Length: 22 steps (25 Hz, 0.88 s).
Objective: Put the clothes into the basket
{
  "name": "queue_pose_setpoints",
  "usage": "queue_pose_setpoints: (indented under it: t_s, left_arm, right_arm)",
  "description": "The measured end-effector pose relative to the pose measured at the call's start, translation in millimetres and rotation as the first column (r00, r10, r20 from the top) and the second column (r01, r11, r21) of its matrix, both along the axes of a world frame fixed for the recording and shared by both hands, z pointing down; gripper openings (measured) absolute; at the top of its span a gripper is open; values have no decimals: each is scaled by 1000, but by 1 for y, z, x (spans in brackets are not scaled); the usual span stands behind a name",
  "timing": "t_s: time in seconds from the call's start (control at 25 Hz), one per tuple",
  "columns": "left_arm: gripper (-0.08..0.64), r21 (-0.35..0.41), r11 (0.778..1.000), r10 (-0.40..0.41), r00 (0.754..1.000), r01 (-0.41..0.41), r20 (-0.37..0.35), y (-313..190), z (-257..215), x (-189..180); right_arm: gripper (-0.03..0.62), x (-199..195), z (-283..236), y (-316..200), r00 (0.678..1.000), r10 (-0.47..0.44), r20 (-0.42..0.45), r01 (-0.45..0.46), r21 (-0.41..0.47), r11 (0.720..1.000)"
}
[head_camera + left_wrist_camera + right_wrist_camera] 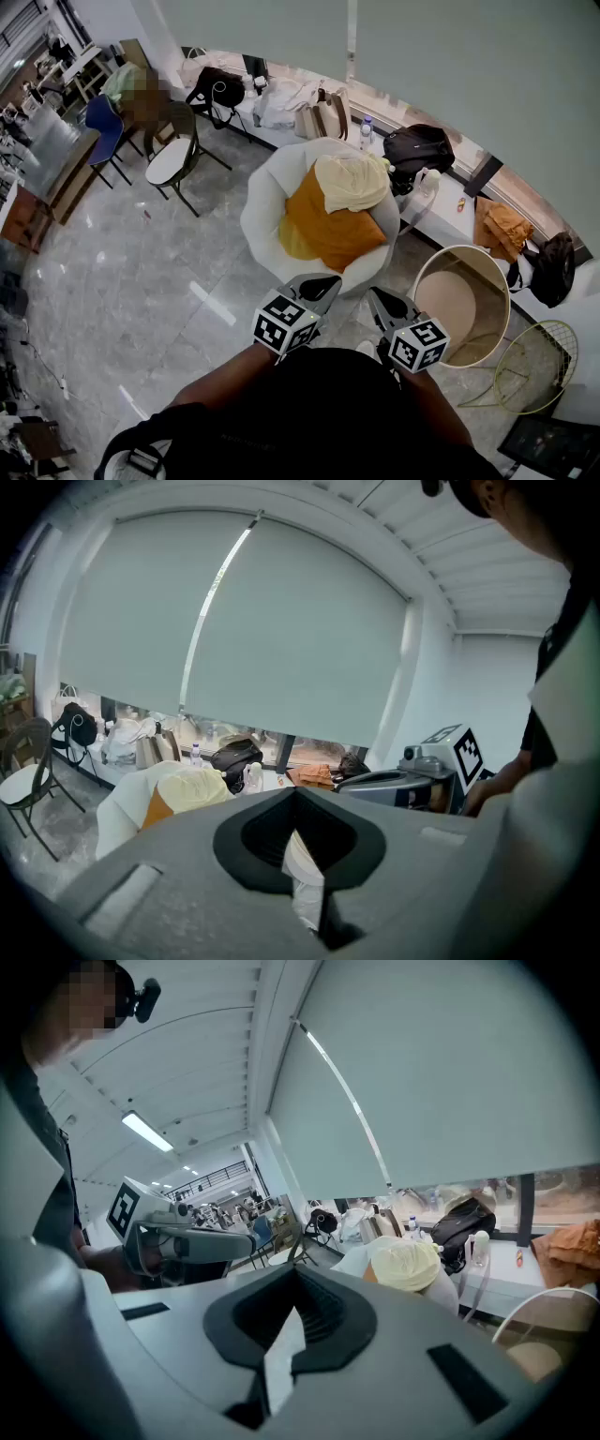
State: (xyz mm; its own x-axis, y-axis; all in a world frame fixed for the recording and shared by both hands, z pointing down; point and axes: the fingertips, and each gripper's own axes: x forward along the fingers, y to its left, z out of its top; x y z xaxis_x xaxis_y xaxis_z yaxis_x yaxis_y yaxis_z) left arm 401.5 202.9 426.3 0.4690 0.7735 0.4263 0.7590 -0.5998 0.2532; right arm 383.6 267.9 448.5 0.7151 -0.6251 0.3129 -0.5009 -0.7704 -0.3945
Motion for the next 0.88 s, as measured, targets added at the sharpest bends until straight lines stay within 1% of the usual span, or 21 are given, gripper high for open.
queue_pose_setpoints:
  t_s: [0.52, 0.64, 0.72, 0.88]
  left_arm:
    - [0, 4, 1000, -13, 1000, 13, -4, 4, 0, 0]
    - [0, 6, 1000, -16, 1000, 17, -2, 3, 1, 0]
    - [0, 1, 1000, -20, 1000, 20, 17, 4, 2, 0]
    - [0, -53, 998, -37, 994, 42, 100, 13, 7, -1]
  right_arm:
    - [14, 1, 0, 5, 1000, -5, -2, 5, 11, 1000]
    - [14, 0, 0, 3, 1000, -15, 6, 15, 42, 999]
    - [15, -2, 0, 3, 1000, -22, 19, 21, 68, 997]
    - [15, 1, 3, 12, 1000, -7, 24, 6, 65, 998]
